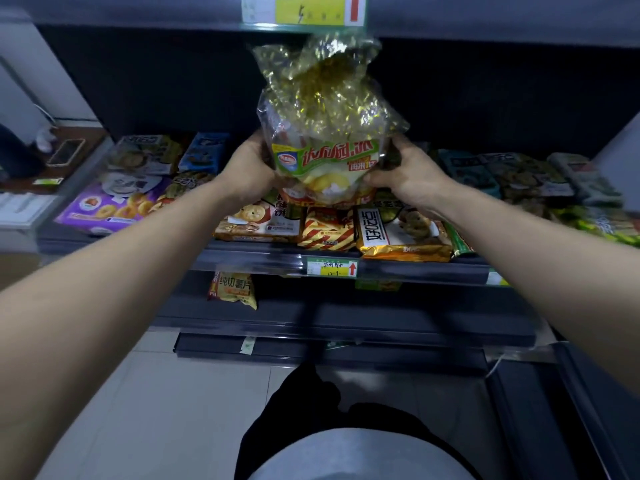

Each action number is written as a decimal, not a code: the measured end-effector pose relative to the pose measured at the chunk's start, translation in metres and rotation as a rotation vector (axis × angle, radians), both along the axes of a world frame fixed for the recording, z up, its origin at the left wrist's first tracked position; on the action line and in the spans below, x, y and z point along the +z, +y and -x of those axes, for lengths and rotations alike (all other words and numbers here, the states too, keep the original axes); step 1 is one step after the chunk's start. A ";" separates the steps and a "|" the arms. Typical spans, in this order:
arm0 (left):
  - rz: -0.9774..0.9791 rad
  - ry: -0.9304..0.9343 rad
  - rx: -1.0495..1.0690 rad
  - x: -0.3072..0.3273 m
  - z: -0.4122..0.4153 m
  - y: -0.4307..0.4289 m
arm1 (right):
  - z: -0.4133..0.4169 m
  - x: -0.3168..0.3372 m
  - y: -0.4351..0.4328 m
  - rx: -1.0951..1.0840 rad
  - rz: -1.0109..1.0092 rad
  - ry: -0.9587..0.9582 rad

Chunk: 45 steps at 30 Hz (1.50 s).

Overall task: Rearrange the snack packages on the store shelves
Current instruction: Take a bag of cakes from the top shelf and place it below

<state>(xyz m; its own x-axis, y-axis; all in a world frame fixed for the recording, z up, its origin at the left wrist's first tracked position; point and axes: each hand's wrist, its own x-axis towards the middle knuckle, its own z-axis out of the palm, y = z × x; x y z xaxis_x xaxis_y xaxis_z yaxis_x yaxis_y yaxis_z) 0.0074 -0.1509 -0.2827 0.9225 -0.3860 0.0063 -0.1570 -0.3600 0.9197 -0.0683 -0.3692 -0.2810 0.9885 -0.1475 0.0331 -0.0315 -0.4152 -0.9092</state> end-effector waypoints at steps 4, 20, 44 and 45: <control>0.083 0.062 0.050 -0.007 -0.015 -0.014 | -0.016 -0.002 -0.005 -0.086 -0.050 -0.018; 0.149 -0.048 0.104 -0.010 -0.094 -0.095 | -0.093 -0.009 -0.067 -0.214 -0.141 -0.113; -0.412 0.144 -0.319 -0.041 -0.135 -0.128 | -0.120 -0.063 -0.110 -0.308 -0.154 0.195; -0.429 0.154 -0.331 -0.039 -0.136 -0.129 | -0.117 -0.058 -0.106 -0.312 -0.170 0.202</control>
<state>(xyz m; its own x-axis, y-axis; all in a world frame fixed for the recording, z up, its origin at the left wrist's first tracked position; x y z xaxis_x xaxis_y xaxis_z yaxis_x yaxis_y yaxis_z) 0.1431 -0.2797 -0.3221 0.7296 -0.5934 -0.3399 -0.2009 -0.6611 0.7229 0.0485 -0.4747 -0.3388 0.8796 -0.4278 -0.2078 -0.3171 -0.2018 -0.9267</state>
